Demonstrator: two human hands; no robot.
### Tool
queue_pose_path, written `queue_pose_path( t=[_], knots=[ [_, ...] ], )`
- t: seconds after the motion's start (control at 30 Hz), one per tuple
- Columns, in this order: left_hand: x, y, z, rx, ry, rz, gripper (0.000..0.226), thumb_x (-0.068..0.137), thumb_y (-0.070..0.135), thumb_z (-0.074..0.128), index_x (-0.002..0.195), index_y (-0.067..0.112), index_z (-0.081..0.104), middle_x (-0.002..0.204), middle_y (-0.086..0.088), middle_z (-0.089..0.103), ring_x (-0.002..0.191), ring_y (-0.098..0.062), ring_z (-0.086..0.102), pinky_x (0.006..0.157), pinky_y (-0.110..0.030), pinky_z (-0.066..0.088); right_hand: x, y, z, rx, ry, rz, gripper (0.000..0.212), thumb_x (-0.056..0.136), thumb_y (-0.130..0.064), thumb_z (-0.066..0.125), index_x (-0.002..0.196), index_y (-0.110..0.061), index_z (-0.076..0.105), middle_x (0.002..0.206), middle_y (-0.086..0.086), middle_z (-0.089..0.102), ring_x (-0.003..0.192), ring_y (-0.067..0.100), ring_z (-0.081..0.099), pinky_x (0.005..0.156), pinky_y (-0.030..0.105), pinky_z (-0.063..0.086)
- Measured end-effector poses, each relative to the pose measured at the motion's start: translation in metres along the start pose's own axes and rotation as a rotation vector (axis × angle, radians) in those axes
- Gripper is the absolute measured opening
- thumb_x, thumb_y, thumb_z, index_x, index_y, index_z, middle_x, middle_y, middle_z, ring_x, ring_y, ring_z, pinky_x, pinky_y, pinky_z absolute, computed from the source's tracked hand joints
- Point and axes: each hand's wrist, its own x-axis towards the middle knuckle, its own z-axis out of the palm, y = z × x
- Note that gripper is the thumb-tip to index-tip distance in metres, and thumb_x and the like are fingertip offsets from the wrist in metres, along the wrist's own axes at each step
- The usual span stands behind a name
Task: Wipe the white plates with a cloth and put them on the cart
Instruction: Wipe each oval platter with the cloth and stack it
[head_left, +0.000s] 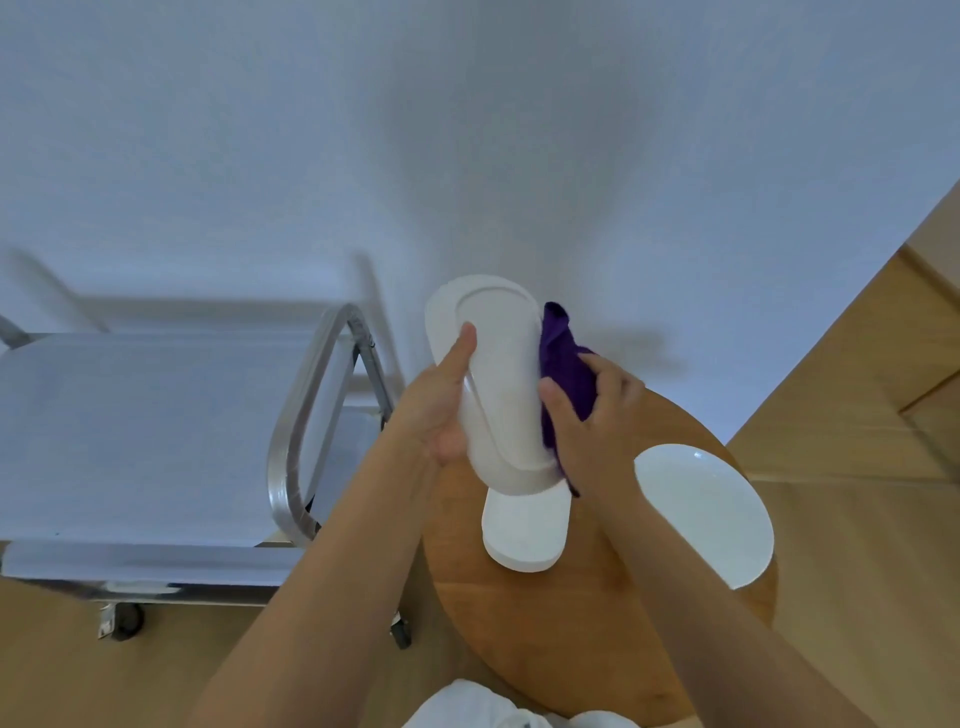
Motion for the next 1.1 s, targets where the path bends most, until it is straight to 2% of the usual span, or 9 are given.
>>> queue_pose_path(
  t=[0.1, 0.27, 0.37, 0.53, 0.6, 0.7, 0.77, 0.93, 1.1],
  knots=[
    [0.004, -0.004, 0.001, -0.054, 0.017, 0.058, 0.07, 0.084, 0.053, 0.052, 0.137, 0.007, 0.047, 0.132, -0.018, 0.057, 0.121, -0.036, 0.054, 0.107, -0.053, 0.038, -0.027, 0.0, 0.011, -0.066, 0.062, -0.089, 0.049, 0.085, -0.036, 0.063, 0.127, -0.015, 0.048, 0.126, 0.003, 0.038, 0.103, 0.002, 0.033, 0.082, -0.006, 0.024],
    [0.008, -0.017, -0.001, -0.088, 0.087, 0.085, 0.071, 0.083, 0.056, 0.052, 0.134, 0.008, 0.049, 0.127, -0.018, 0.06, 0.116, -0.035, 0.059, 0.102, -0.051, 0.044, -0.06, -0.009, 0.017, -0.193, 0.041, -0.144, 0.042, 0.087, -0.028, 0.061, 0.124, -0.01, 0.056, 0.131, 0.018, 0.044, 0.12, 0.031, 0.043, 0.097, 0.043, 0.038],
    [0.006, -0.027, -0.003, 0.003, 0.185, 0.069, 0.057, 0.086, 0.063, 0.045, 0.109, 0.013, 0.06, 0.103, -0.014, 0.073, 0.096, -0.029, 0.07, 0.087, -0.044, 0.056, -0.067, -0.014, 0.014, -0.275, 0.029, -0.251, 0.041, 0.088, -0.035, 0.05, 0.118, -0.01, 0.063, 0.126, 0.022, 0.051, 0.117, 0.039, 0.048, 0.095, 0.052, 0.038],
    [-0.006, -0.042, 0.001, 0.272, 0.096, 0.043, 0.058, 0.091, 0.065, 0.034, 0.101, 0.018, 0.067, 0.092, -0.003, 0.076, 0.091, -0.018, 0.071, 0.073, -0.029, 0.055, -0.052, -0.019, 0.015, -0.263, -0.061, -0.255, 0.049, 0.091, -0.041, 0.036, 0.13, -0.017, 0.054, 0.146, 0.02, 0.031, 0.136, 0.038, 0.024, 0.108, 0.044, 0.017],
    [-0.012, -0.048, 0.003, 0.342, 0.065, 0.066, 0.054, 0.093, 0.063, 0.031, 0.108, 0.025, 0.067, 0.096, 0.002, 0.075, 0.094, -0.014, 0.07, 0.077, -0.028, 0.055, -0.038, -0.021, 0.016, -0.237, -0.029, -0.263, 0.044, 0.094, -0.036, 0.043, 0.133, -0.017, 0.051, 0.148, 0.019, 0.028, 0.137, 0.036, 0.025, 0.111, 0.047, 0.023],
    [-0.02, -0.058, 0.006, 0.382, 0.023, 0.15, 0.054, 0.096, 0.058, 0.029, 0.124, 0.024, 0.06, 0.107, -0.004, 0.072, 0.102, -0.02, 0.068, 0.091, -0.042, 0.054, -0.016, -0.028, 0.016, -0.237, -0.015, -0.26, 0.046, 0.094, -0.038, 0.045, 0.135, -0.018, 0.049, 0.147, 0.017, 0.031, 0.133, 0.034, 0.03, 0.111, 0.049, 0.027],
    [-0.025, -0.058, 0.007, 0.391, 0.031, 0.215, 0.054, 0.093, 0.059, 0.031, 0.122, 0.025, 0.061, 0.107, -0.006, 0.072, 0.102, -0.023, 0.067, 0.092, -0.046, 0.053, -0.002, -0.033, 0.017, -0.277, -0.001, -0.297, 0.046, 0.092, -0.038, 0.044, 0.132, -0.017, 0.051, 0.143, 0.017, 0.037, 0.129, 0.032, 0.036, 0.106, 0.046, 0.033],
    [-0.027, -0.048, 0.002, 0.351, 0.075, 0.31, 0.056, 0.075, 0.07, 0.039, 0.092, 0.029, 0.073, 0.088, -0.001, 0.076, 0.083, -0.016, 0.072, 0.063, -0.024, 0.056, 0.023, -0.032, 0.013, -0.134, -0.068, -0.144, 0.045, 0.093, -0.041, 0.048, 0.134, -0.023, 0.043, 0.132, 0.007, 0.039, 0.115, 0.023, 0.044, 0.093, 0.028, 0.037],
    [-0.022, -0.035, -0.003, 0.229, 0.226, 0.325, 0.052, 0.076, 0.076, 0.04, 0.076, 0.034, 0.07, 0.072, 0.012, 0.074, 0.067, -0.01, 0.072, 0.049, -0.023, 0.054, 0.015, -0.022, 0.008, -0.061, -0.124, -0.054, 0.045, 0.089, -0.042, 0.054, 0.13, -0.025, 0.045, 0.11, -0.004, 0.041, 0.098, 0.014, 0.048, 0.079, 0.012, 0.036]
  ],
)
